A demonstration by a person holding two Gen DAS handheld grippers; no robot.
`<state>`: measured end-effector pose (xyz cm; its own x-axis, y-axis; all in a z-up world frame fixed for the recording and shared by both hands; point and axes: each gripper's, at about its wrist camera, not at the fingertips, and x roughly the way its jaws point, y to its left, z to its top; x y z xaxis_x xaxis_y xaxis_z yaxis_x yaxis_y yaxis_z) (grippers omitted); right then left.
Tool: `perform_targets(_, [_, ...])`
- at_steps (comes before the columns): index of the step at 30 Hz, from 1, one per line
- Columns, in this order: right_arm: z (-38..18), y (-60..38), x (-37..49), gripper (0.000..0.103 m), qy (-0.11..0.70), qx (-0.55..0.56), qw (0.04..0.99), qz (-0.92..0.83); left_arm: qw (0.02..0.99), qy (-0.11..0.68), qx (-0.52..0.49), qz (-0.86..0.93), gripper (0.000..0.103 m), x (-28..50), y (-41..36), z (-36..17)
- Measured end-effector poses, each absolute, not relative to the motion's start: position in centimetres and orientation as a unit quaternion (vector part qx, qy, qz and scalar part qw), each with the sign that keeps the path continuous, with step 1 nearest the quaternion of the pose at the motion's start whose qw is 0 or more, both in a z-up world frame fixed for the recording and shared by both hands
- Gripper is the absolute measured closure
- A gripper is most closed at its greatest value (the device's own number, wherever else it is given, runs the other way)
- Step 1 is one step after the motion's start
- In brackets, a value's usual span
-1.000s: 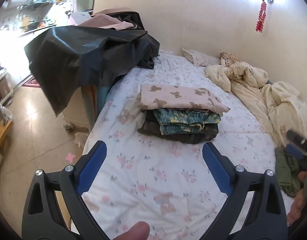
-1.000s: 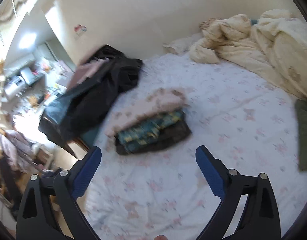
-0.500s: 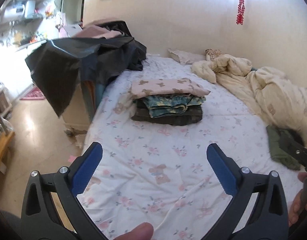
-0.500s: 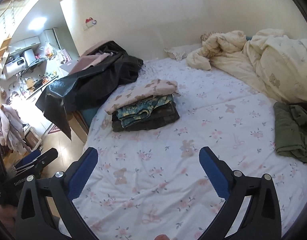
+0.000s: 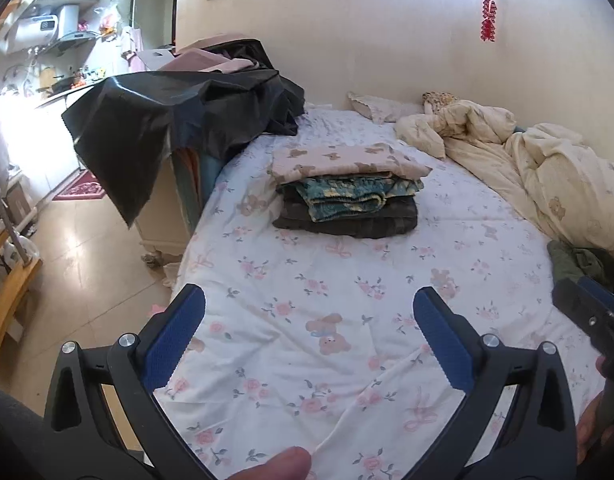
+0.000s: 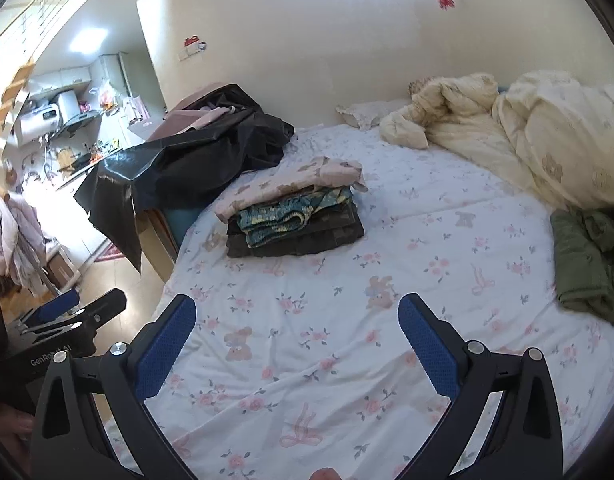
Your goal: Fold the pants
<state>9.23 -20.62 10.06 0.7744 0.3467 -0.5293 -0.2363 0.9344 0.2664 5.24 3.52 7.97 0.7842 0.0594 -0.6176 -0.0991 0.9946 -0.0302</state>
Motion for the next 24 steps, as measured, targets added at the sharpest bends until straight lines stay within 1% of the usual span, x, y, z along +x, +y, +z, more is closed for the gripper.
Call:
perform_targets(4, [10.4, -20.1, 8.7, 0.000, 0.277, 0.071, 0.948, 0.139, 0.943, 0.329, -0.030, 0.038, 0.000, 5.4, 3.3, 7.7])
perform_targets(24, [10.1, -20.2, 8.7, 0.000, 0.280, 0.060, 0.950, 0.124, 0.947, 0.321, -0.023, 0.020, 0.000, 4.3, 2.4, 7.9])
